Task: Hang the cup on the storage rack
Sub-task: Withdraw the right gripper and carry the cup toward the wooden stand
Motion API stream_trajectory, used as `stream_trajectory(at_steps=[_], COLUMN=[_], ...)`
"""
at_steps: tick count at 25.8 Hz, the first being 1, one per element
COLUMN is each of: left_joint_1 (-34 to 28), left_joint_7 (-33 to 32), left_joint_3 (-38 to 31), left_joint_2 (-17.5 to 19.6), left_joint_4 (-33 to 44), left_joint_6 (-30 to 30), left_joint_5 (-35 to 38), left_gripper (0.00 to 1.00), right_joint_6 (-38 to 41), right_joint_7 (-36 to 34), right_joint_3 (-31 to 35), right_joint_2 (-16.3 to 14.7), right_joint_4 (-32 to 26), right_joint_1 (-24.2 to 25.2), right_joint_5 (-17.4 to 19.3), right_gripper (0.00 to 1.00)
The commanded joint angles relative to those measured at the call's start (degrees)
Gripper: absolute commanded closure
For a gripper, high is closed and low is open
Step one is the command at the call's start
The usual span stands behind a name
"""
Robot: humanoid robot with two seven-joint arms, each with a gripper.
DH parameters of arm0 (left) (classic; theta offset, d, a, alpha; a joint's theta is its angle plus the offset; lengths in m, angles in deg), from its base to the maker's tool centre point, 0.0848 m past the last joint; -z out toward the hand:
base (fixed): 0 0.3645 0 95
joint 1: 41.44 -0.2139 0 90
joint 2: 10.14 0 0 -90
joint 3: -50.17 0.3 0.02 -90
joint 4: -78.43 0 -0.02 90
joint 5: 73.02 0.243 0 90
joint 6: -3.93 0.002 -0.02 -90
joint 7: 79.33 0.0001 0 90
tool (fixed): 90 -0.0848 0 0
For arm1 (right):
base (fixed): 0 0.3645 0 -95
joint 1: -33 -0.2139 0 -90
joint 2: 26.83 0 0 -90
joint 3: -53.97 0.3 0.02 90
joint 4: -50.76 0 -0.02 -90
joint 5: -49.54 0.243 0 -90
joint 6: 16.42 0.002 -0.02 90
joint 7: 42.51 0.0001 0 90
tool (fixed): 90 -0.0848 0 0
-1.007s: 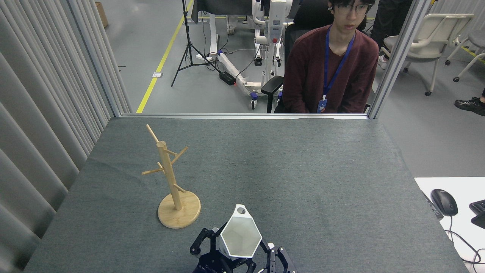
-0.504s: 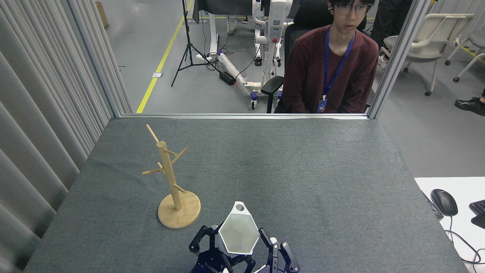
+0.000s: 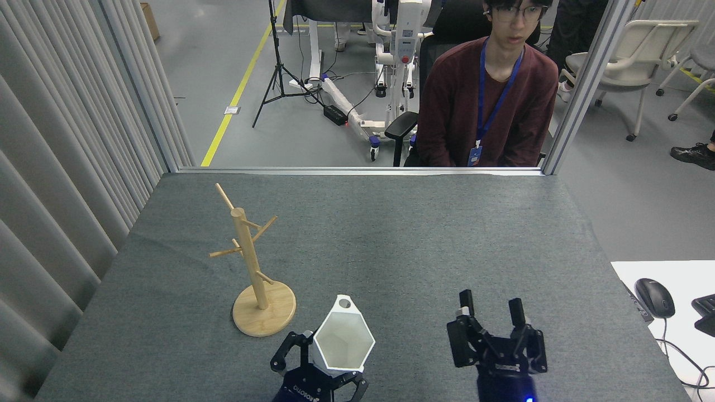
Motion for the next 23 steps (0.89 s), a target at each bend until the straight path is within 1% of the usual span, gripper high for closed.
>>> stream_trajectory(at_steps=[1,2,3,4,5,7,9,12,15,19,21,23], left_joint_1=[-0.36,-0.36,-0.36,-0.36,-0.19,0.34,0.43,0.52,3.42,10.36,12.29,13.26], left_joint_7=[0.29,0.29,0.20,0.03,-0.15,-0.41,-0.68,-0.50,-0.50,-0.59,-0.59,-0.59], left_joint_3=[-3.55,-4.69,-6.18,-8.29,-10.49,-14.79,-18.75,-24.99,-28.16,-32.64,-33.60,-33.69], left_joint_2=[0.15,0.15,0.06,-0.20,-0.38,-0.29,-0.12,0.24,0.15,-0.73,-0.82,-0.82], left_joint_4=[1.29,1.55,1.82,1.99,1.99,1.64,1.64,1.64,0.76,-7.32,-9.52,-10.49], left_joint_6=[-0.11,0.06,0.15,0.15,0.06,0.06,0.15,0.15,0.68,4.02,5.33,5.86], left_joint_5=[-0.03,-0.11,-0.03,-0.03,-0.03,0.32,1.82,5.77,10.17,17.46,19.40,19.57], left_gripper=[0.54,0.54,0.54,0.54,0.54,0.55,0.56,0.55,0.55,0.56,0.56,0.56], right_joint_6=[-0.23,1.17,2.93,5.30,7.41,9.87,10.40,10.67,10.67,10.67,10.67,10.67], right_joint_7=[6.37,6.46,6.46,6.28,6.19,5.58,4.70,4.61,4.61,4.61,4.61,4.61], right_joint_3=[6.56,6.65,6.65,6.74,7.09,7.88,8.67,8.67,8.67,8.59,8.59,8.59], right_joint_2=[-4.83,-7.03,-8.53,-9.58,-9.94,-10.02,-10.11,-10.20,-9.94,-9.50,-9.50,-9.50], right_joint_4=[4.18,4.18,4.10,3.92,3.66,3.04,3.04,3.04,3.04,3.04,3.04,3.04], right_joint_1=[0.27,1.59,3.52,5.46,6.95,8.80,10.29,10.47,10.38,10.38,10.47,10.47], right_joint_5=[-1.31,-1.57,-1.57,-1.48,-1.48,-1.48,-1.48,-1.48,-1.48,-1.57,-1.57,-1.57], right_gripper=[0.01,0.01,0.01,0.01,0.01,0.01,0.01,0.01,0.01,0.01,0.01,0.01])
